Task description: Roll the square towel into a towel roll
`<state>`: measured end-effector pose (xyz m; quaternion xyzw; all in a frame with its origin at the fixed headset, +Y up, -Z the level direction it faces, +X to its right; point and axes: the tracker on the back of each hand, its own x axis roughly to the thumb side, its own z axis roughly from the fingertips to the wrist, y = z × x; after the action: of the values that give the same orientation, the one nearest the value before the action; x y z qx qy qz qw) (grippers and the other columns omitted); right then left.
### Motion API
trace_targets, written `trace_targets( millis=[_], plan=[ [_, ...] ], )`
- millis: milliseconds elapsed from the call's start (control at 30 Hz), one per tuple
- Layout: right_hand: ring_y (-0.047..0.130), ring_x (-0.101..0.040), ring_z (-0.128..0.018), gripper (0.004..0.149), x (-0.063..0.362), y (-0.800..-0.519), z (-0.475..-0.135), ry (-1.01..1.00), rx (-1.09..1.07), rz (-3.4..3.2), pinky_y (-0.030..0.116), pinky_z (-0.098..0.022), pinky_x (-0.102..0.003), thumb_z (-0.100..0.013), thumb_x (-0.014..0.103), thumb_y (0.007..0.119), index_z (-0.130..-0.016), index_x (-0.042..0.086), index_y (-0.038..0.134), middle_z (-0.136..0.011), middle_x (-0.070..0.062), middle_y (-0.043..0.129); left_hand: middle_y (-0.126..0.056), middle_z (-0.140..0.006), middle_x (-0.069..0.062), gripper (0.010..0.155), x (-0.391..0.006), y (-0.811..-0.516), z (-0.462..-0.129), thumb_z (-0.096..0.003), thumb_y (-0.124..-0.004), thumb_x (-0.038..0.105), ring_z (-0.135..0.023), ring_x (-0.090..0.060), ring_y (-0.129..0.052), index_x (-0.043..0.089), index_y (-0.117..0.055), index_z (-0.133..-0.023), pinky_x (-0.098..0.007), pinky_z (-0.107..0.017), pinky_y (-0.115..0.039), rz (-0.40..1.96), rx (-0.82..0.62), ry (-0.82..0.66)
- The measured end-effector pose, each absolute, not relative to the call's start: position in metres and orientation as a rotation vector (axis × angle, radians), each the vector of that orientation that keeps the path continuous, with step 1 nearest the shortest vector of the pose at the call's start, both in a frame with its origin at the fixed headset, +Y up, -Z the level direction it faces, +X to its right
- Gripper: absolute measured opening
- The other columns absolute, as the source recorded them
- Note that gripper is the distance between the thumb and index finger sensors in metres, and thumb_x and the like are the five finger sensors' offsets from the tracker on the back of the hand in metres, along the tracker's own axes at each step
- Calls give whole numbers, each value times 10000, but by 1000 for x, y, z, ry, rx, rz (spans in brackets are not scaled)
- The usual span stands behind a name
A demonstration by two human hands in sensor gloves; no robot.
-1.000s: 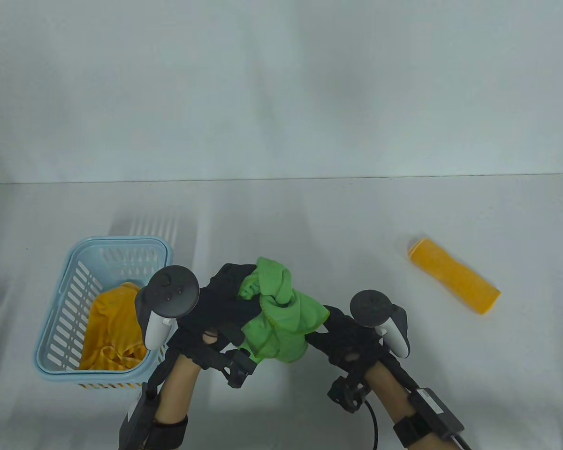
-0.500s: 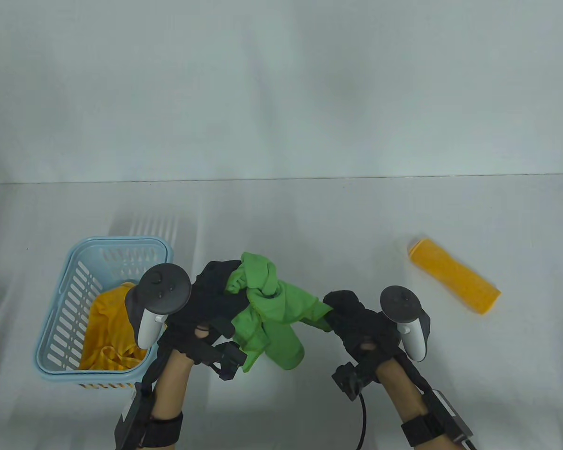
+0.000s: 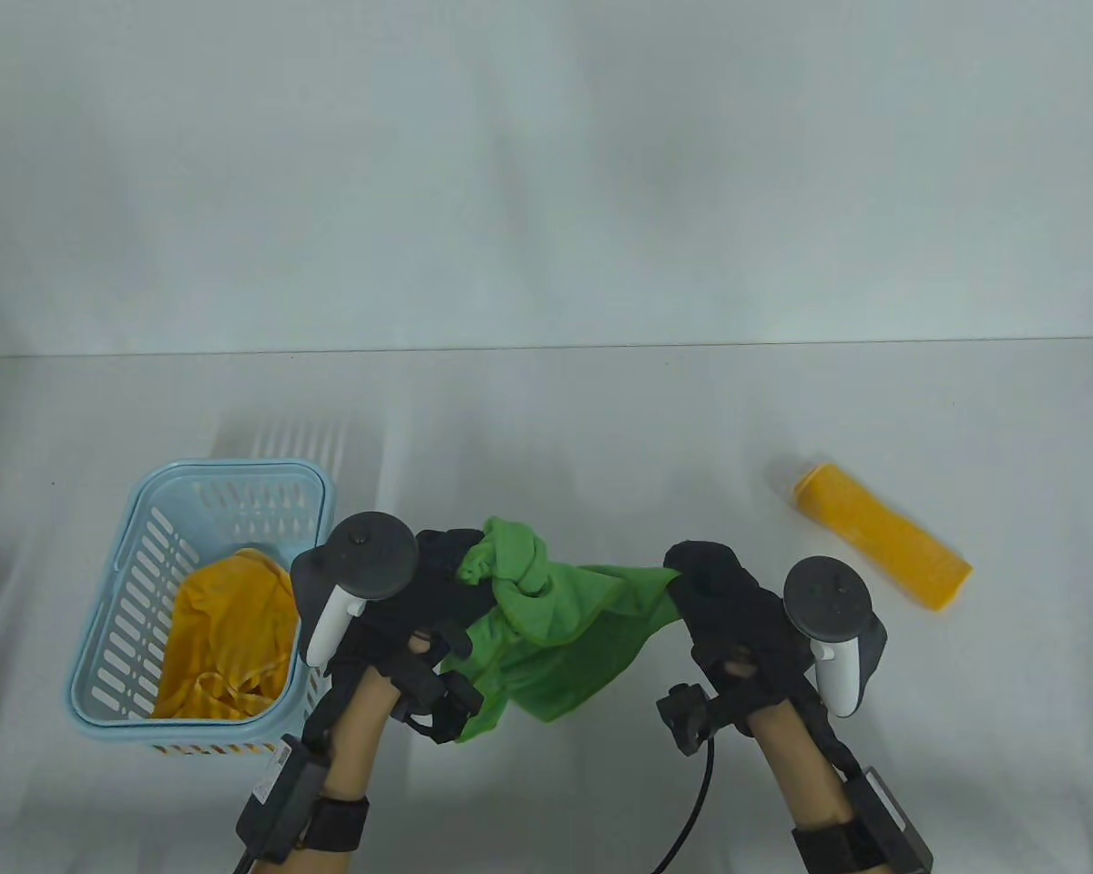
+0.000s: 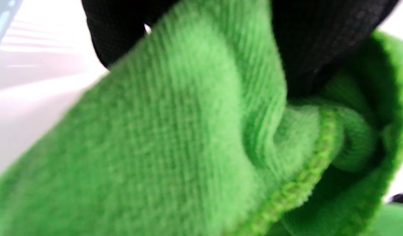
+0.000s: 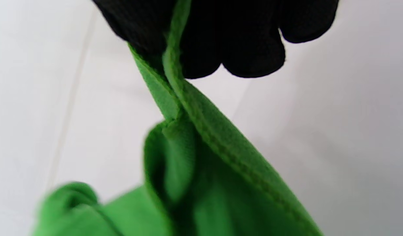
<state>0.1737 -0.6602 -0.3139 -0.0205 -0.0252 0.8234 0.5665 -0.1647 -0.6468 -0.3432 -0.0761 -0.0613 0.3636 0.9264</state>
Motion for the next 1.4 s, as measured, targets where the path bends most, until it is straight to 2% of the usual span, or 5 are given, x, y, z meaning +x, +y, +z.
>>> trace_targets(
  millis=[167,400,567,967,1400],
  plan=[
    [924,-251,-582,398,169,-605,-308,-177,19,1963,704,-584,-543,-385,333,805,-778,335,743,-624,15,914,-718,-889,33,582,-160,-667,-350,-362,-886,402,-730,-214,-897,338,-726,-917,-521,-657,-721,652,-226,-95],
    [930,-246,-569,393,148,-531,-321,-196,80,2124,710,-580,-540,-380,337,812,-770,342,759,-611,15,922,-460,-1114,-89,864,-157,-674,-350,-356,-856,463,-985,-368,-677,222,-454,-1082,-577,-711,-617,583,-244,-72],
    [937,-245,-554,388,143,-499,-335,-209,37,2231,717,-576,-540,-375,343,825,-761,349,789,-593,15,932,-469,-1123,-92,861,-159,-666,-347,-357,-837,501,-994,-383,-671,231,-463,-1084,-586,-714,-612,591,-210,-69],
    [944,-242,-534,393,144,-462,-338,-212,-42,2310,724,-568,-539,-371,350,832,-763,330,803,-573,12,940,-681,-1068,-31,721,-138,-661,-340,-359,-827,501,-942,-339,-806,325,-634,-1031,-574,-694,-670,534,-241,-208],
    [944,-241,-536,393,131,-456,-338,-203,-14,2338,725,-568,-538,-372,350,830,-764,329,800,-575,14,939,-698,-1009,7,662,-105,-722,-345,-344,-861,465,-912,-299,-810,292,-675,-956,-557,-693,-671,317,-496,-236]
  ],
)
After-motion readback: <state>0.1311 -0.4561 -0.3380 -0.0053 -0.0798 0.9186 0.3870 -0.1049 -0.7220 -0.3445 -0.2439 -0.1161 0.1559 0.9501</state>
